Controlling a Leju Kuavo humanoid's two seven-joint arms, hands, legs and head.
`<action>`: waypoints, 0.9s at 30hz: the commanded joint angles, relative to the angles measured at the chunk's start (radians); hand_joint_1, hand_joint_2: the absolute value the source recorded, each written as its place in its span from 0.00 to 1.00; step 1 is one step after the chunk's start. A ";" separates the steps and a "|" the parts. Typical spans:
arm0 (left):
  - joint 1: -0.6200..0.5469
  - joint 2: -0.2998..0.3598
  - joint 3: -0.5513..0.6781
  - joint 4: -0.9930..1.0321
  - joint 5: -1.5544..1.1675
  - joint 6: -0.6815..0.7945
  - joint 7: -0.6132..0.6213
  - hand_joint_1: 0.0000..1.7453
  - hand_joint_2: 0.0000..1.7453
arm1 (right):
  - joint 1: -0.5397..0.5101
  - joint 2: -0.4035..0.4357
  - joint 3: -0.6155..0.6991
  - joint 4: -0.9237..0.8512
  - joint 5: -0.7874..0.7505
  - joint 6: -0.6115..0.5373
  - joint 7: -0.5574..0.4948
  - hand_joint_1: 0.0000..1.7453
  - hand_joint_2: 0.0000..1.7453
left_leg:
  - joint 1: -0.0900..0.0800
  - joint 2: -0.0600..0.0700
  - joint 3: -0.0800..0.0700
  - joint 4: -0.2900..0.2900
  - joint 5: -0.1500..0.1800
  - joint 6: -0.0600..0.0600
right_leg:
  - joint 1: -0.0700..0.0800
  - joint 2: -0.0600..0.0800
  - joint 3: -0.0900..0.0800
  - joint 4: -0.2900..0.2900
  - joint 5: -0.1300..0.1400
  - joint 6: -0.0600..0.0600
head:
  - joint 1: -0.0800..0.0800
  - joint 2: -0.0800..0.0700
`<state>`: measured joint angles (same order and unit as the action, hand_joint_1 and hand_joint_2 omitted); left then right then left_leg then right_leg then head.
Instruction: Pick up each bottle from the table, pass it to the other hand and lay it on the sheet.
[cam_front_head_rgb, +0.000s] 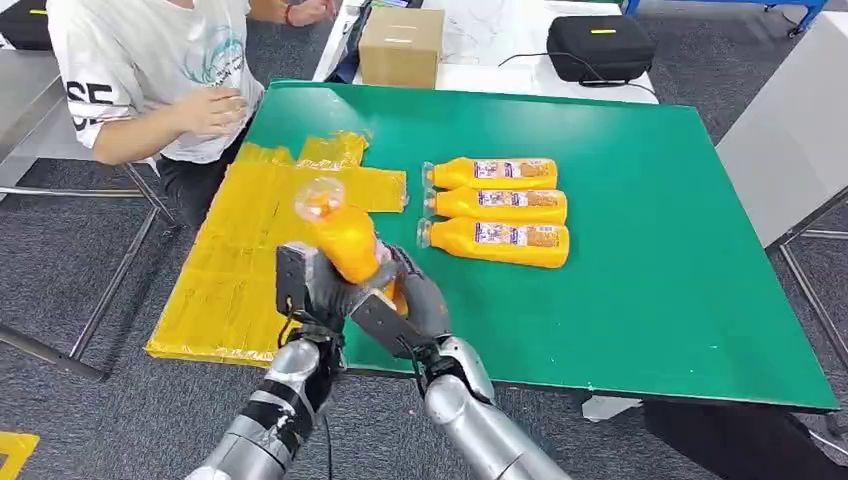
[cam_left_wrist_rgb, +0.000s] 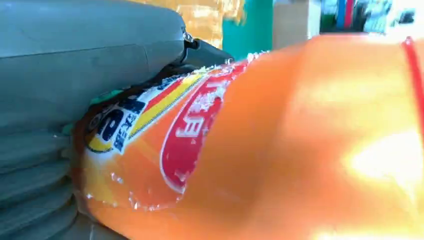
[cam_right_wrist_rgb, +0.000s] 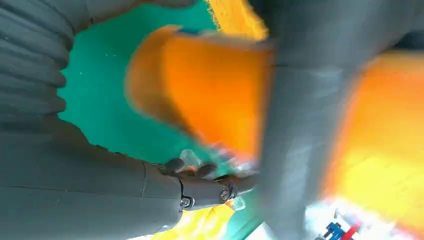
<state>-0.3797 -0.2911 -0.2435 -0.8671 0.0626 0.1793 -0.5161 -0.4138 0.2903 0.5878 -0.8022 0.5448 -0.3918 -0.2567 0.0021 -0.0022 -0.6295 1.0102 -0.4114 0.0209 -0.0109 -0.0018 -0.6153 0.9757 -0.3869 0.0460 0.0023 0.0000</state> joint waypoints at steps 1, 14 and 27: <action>-0.063 0.051 0.102 -0.023 -0.011 0.024 -0.009 1.00 1.00 | 0.036 -0.074 -0.070 -0.152 -0.061 0.002 -0.019 0.00 1.00 | 0.001 0.000 0.004 0.000 -0.002 -0.001 | 0.001 0.000 0.004 0.000 -0.002 -0.001 | 0.000 0.000; -0.106 0.124 0.102 0.012 -0.240 0.239 -0.067 1.00 1.00 | 0.100 -0.093 -0.165 -0.318 -0.132 -0.044 -0.083 0.00 1.00 | 0.000 -0.001 0.004 0.000 -0.002 -0.001 | 0.001 -0.001 0.004 0.001 -0.002 -0.002 | 0.000 0.000; -0.217 0.303 0.074 0.361 -0.907 0.515 0.043 1.00 1.00 | 0.147 -0.130 -0.221 -0.464 -0.239 0.009 -0.132 0.00 1.00 | 0.001 0.001 0.004 0.000 -0.001 -0.001 | 0.000 0.001 0.004 0.000 -0.001 -0.001 | 0.000 0.000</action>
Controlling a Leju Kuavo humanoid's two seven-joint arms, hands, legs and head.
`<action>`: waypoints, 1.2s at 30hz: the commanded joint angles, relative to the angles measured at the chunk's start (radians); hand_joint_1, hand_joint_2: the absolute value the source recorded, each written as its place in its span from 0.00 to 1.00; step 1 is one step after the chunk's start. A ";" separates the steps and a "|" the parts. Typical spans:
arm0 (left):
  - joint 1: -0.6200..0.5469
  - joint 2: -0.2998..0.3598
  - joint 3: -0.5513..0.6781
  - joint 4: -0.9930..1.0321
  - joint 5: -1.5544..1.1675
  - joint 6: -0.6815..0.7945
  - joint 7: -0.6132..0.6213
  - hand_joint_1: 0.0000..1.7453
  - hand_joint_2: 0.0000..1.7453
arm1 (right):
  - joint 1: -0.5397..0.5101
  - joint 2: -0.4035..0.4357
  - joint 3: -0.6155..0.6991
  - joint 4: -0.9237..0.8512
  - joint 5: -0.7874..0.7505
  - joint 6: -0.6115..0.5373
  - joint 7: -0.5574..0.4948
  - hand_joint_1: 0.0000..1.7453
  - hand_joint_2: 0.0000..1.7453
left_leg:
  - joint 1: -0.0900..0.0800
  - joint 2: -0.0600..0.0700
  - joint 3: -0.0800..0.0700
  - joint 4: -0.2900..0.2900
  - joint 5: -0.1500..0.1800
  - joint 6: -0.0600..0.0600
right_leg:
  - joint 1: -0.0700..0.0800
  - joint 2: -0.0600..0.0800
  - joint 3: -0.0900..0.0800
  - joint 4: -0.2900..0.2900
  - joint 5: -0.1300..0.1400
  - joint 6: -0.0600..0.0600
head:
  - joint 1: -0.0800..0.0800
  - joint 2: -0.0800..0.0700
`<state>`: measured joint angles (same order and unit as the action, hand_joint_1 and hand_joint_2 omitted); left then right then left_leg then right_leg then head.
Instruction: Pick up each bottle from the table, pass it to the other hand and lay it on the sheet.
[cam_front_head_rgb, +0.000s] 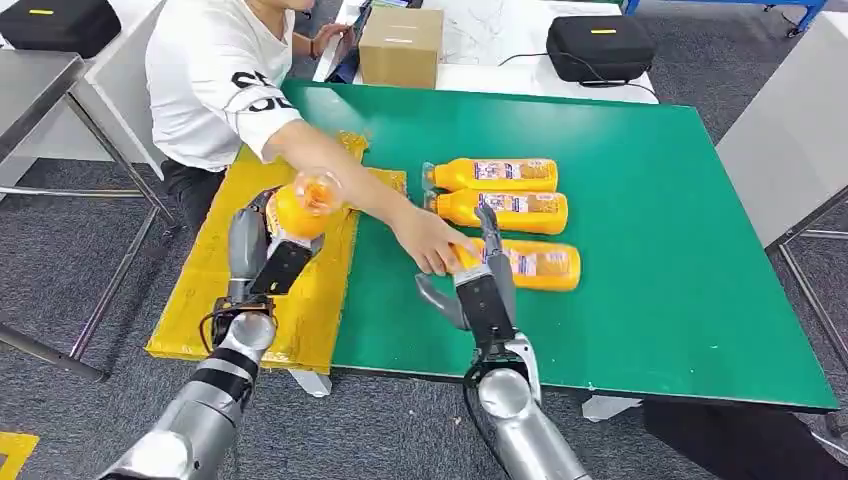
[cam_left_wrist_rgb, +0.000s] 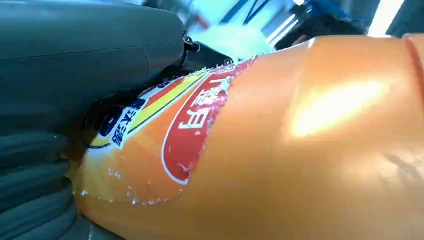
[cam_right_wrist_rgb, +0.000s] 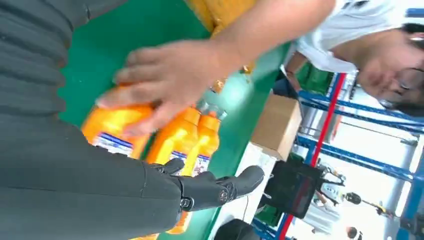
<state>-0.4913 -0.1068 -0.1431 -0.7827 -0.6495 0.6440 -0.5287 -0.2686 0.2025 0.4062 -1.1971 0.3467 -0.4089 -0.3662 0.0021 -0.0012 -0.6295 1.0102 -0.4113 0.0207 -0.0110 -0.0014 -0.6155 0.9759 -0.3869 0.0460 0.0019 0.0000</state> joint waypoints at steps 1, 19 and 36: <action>-0.106 0.122 -0.023 0.281 -0.196 0.049 0.052 1.00 1.00 | 0.001 -0.043 -0.039 -0.068 -0.042 0.027 -0.022 0.00 1.00 | 0.000 0.001 0.003 0.000 -0.001 -0.001 | 0.000 0.001 0.002 0.000 -0.001 -0.001 | 0.000 0.000; -0.123 0.264 -0.176 0.444 -0.539 -0.021 0.191 1.00 1.00 | -0.024 -0.056 -0.047 -0.044 -0.073 0.071 -0.043 0.00 1.00 | 0.001 0.002 0.002 0.000 -0.001 -0.001 | 0.001 0.000 0.001 0.001 -0.001 -0.001 | 0.000 0.000; -0.084 0.283 -0.284 0.511 -0.681 -0.178 0.180 1.00 1.00 | -0.012 -0.047 -0.061 0.090 -0.097 0.122 -0.078 0.00 1.00 | 0.000 0.004 0.011 -0.003 -0.002 -0.002 | 0.000 0.003 0.008 -0.001 -0.002 -0.002 | 0.000 0.000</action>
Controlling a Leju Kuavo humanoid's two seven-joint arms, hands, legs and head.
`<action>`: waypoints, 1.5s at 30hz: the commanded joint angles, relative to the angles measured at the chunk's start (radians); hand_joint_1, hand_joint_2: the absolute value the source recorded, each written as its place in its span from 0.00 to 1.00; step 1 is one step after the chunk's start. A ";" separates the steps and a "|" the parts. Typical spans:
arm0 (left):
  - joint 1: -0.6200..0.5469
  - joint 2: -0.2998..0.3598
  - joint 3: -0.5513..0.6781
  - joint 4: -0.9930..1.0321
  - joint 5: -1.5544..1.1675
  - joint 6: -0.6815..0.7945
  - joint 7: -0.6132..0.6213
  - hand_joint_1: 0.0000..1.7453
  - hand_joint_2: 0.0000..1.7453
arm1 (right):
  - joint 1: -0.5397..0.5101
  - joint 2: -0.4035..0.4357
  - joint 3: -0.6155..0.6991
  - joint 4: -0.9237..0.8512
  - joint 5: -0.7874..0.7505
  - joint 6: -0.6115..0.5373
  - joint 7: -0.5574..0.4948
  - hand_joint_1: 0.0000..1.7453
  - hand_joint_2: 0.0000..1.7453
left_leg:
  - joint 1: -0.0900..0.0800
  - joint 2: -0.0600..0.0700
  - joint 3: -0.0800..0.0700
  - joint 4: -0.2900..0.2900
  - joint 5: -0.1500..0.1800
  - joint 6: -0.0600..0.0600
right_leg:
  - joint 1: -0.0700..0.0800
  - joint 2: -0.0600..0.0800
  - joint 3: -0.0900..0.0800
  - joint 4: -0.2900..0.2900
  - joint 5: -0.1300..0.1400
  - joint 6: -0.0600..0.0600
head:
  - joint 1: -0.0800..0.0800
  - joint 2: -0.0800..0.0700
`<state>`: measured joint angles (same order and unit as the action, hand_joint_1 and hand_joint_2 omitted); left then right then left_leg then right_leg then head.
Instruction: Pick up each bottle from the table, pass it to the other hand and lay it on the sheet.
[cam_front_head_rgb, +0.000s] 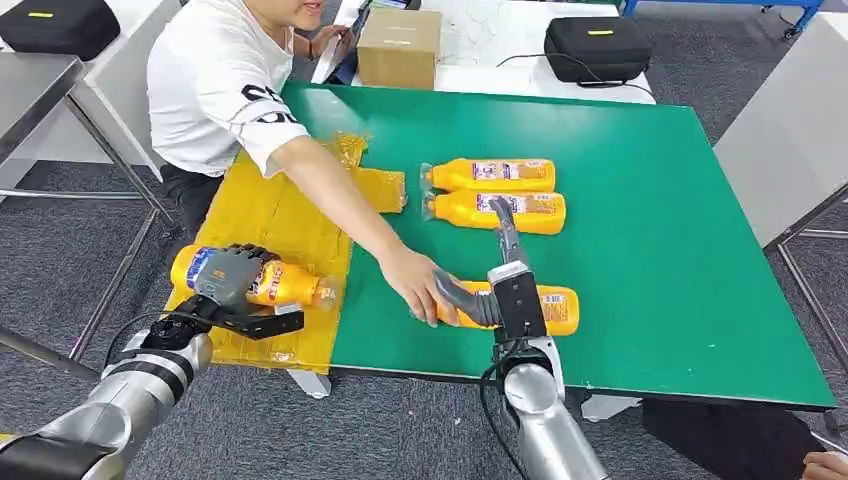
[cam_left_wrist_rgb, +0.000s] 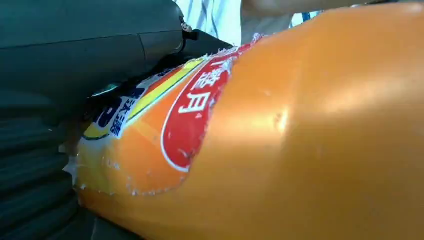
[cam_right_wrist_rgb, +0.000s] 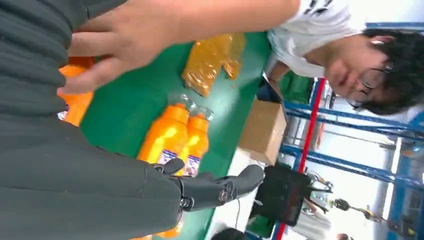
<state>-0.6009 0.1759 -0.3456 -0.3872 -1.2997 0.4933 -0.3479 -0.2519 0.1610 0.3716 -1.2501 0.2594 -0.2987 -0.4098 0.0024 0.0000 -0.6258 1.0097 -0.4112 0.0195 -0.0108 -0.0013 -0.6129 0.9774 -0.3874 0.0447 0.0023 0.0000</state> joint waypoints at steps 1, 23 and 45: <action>0.025 0.001 -0.081 0.115 -0.032 -0.028 -0.002 1.00 1.00 | -0.029 -0.006 -0.027 0.142 -0.009 0.013 -0.035 0.00 1.00 | -0.001 0.003 0.005 -0.002 -0.001 -0.001 | -0.001 0.003 0.004 0.000 -0.001 -0.001 | 0.000 0.000; 0.017 -0.005 -0.095 0.112 -0.035 -0.057 -0.041 0.00 1.00 | -0.034 -0.013 -0.036 0.145 -0.005 0.037 -0.022 0.00 1.00 | -0.001 -0.001 0.007 -0.001 -0.001 -0.001 | -0.001 0.002 0.006 0.001 -0.001 -0.001 | 0.000 0.000; -0.001 -0.019 0.123 0.002 0.284 -0.087 -0.294 0.00 1.00 | -0.093 -0.027 -0.023 0.058 0.024 0.040 0.021 0.00 1.00 | -0.001 -0.001 0.004 0.001 -0.001 -0.001 | 0.000 0.001 0.003 0.004 -0.002 -0.002 | 0.000 0.000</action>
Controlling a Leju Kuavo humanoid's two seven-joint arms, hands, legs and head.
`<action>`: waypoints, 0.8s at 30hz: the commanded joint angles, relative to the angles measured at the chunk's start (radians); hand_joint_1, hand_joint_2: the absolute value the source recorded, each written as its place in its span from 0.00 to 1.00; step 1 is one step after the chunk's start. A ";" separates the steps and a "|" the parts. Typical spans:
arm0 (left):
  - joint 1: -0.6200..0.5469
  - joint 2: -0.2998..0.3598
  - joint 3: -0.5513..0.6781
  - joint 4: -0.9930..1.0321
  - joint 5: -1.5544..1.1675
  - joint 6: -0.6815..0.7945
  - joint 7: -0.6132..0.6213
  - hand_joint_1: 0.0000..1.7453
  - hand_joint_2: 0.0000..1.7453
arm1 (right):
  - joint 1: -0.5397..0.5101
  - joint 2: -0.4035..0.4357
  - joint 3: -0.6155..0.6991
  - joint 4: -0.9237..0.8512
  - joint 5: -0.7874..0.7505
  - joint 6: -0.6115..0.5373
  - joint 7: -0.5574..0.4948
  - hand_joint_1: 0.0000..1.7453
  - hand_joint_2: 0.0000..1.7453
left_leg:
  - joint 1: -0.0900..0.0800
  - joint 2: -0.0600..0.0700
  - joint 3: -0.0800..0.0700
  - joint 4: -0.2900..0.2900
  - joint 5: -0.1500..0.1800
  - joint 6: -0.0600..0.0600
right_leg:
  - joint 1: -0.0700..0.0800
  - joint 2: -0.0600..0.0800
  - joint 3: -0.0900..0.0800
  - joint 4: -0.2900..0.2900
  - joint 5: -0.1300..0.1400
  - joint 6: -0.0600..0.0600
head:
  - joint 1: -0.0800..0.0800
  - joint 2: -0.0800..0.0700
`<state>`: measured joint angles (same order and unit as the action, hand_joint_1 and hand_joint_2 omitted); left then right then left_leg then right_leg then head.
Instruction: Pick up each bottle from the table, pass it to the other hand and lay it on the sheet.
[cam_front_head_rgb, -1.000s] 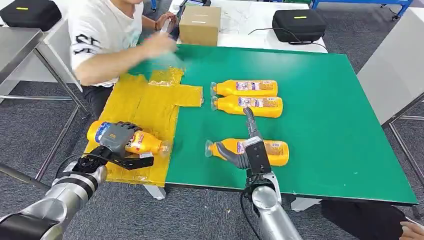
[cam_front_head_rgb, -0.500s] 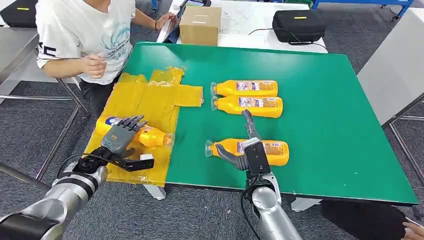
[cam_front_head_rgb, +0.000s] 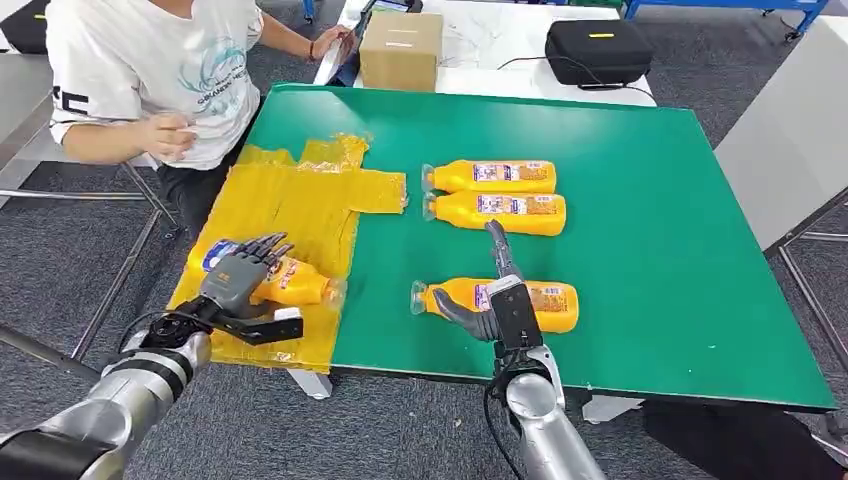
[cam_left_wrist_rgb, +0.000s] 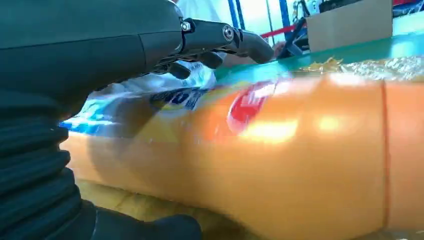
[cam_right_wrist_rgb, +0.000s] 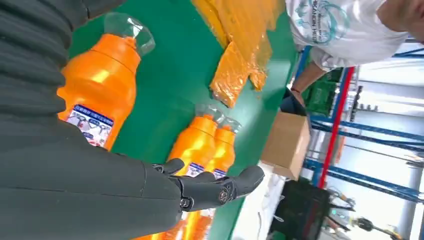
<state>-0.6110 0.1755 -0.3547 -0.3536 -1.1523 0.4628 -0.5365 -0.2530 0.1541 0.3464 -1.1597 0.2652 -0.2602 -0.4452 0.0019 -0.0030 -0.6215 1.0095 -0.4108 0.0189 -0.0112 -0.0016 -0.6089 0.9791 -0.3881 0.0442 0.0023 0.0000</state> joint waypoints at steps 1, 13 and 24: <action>0.027 -0.022 0.168 -0.059 0.194 -0.075 -0.157 0.00 1.00 | -0.088 -0.022 0.002 -0.030 0.017 0.004 0.055 0.00 1.00 | 0.000 0.001 0.000 0.001 -0.001 -0.001 | 0.000 0.001 -0.001 0.001 0.000 -0.001 | 0.000 0.000; 0.205 -0.071 0.171 -0.531 0.902 -0.403 -0.162 0.00 1.00 | -0.087 -0.032 -0.008 0.024 0.054 -0.018 0.077 0.00 1.00 | 0.001 0.000 -0.002 0.000 -0.001 -0.001 | 0.001 -0.001 -0.002 0.000 -0.002 -0.001 | 0.000 0.000; 0.204 -0.243 0.318 -0.526 0.940 -0.451 -0.133 0.00 1.00 | -0.105 -0.069 0.026 0.146 0.260 -0.055 0.252 0.00 1.00 | 0.000 -0.003 -0.001 0.000 -0.001 -0.001 | 0.001 -0.003 0.000 -0.001 -0.002 -0.001 | 0.000 0.000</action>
<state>-0.3924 0.1045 -0.1831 -0.8782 -0.2147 0.0461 -0.7008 -0.2957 0.1358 0.3464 -1.1852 0.3678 -0.2873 -0.3188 0.0020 -0.0025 -0.6275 1.0098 -0.4104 0.0184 -0.0111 -0.0016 -0.6155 0.9789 -0.3879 0.0443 0.0019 0.0000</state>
